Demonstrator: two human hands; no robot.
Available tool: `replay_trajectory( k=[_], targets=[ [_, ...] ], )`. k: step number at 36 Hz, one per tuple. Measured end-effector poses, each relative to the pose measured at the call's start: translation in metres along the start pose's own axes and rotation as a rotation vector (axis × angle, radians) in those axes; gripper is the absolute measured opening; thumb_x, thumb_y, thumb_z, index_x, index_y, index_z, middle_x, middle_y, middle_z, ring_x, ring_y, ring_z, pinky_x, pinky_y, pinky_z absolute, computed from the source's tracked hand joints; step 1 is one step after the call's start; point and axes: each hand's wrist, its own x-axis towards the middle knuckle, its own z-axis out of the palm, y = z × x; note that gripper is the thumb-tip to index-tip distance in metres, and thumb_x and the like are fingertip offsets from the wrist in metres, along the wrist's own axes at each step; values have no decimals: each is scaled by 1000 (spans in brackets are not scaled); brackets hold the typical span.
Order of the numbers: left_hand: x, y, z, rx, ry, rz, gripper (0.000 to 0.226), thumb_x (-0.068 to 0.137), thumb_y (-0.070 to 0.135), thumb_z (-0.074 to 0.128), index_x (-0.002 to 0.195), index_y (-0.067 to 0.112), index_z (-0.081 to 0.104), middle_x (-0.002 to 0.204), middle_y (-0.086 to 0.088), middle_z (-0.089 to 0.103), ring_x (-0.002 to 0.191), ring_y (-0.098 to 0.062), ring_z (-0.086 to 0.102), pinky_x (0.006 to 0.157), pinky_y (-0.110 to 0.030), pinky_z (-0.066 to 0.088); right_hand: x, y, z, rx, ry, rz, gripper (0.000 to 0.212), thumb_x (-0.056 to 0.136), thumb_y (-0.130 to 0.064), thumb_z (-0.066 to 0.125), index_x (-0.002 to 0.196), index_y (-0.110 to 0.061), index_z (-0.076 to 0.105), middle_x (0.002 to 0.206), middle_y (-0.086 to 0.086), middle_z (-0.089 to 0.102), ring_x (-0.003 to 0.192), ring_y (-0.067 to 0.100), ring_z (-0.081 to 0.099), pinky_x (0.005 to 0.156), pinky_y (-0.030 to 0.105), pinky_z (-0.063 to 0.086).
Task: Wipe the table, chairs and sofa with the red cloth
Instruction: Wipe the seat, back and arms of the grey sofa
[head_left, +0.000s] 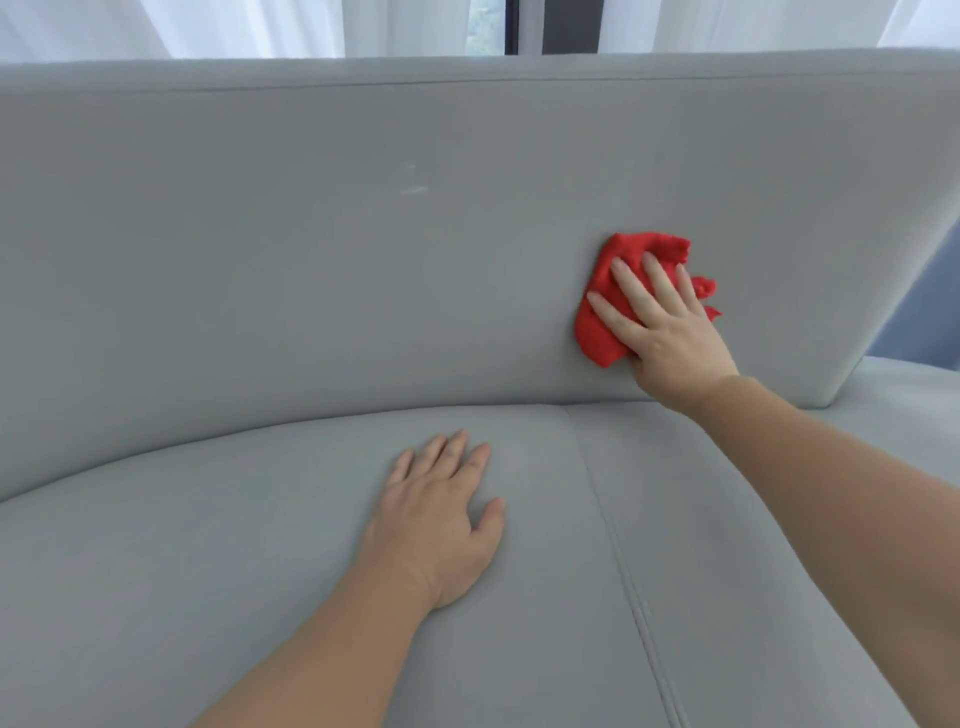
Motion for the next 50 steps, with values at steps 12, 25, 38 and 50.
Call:
replay_trajectory(
  k=[12, 25, 38, 50],
  targets=[
    [-1, 0, 1, -5, 9, 3, 78, 79, 58, 0, 151, 31, 8, 160, 8, 1, 146, -10, -1, 118, -36, -1, -17, -3, -8, -102, -278, -286, 70, 62, -11, 81, 129, -21, 62, 148, 12, 43, 135, 35, 31, 115, 49, 5],
    [-2, 1, 0, -12, 20, 8, 87, 70, 58, -9, 152, 31, 6, 160, 8, 0, 145, -10, -3, 118, -35, -4, 55, 18, -59, -132, -143, -253, 67, 65, -4, 70, 130, -17, 60, 150, 14, 39, 134, 41, 39, 110, 58, 27],
    [-2, 1, 0, 3, 7, 8, 73, 83, 55, 7, 152, 30, 6, 160, 7, 1, 145, -11, -3, 118, -37, -2, 128, 12, -100, 67, -11, 70, 73, 79, -6, 61, 146, -21, 39, 160, 12, 16, 144, 44, 13, 117, 56, 7],
    [-2, -1, 1, 6, 15, 13, 71, 85, 55, 9, 152, 30, 6, 160, 7, 1, 145, -11, -2, 118, -36, -2, 102, -15, -62, 118, 77, 67, 72, 73, -1, 54, 143, -15, 44, 156, 16, 26, 140, 49, 20, 112, 59, 8]
  ],
)
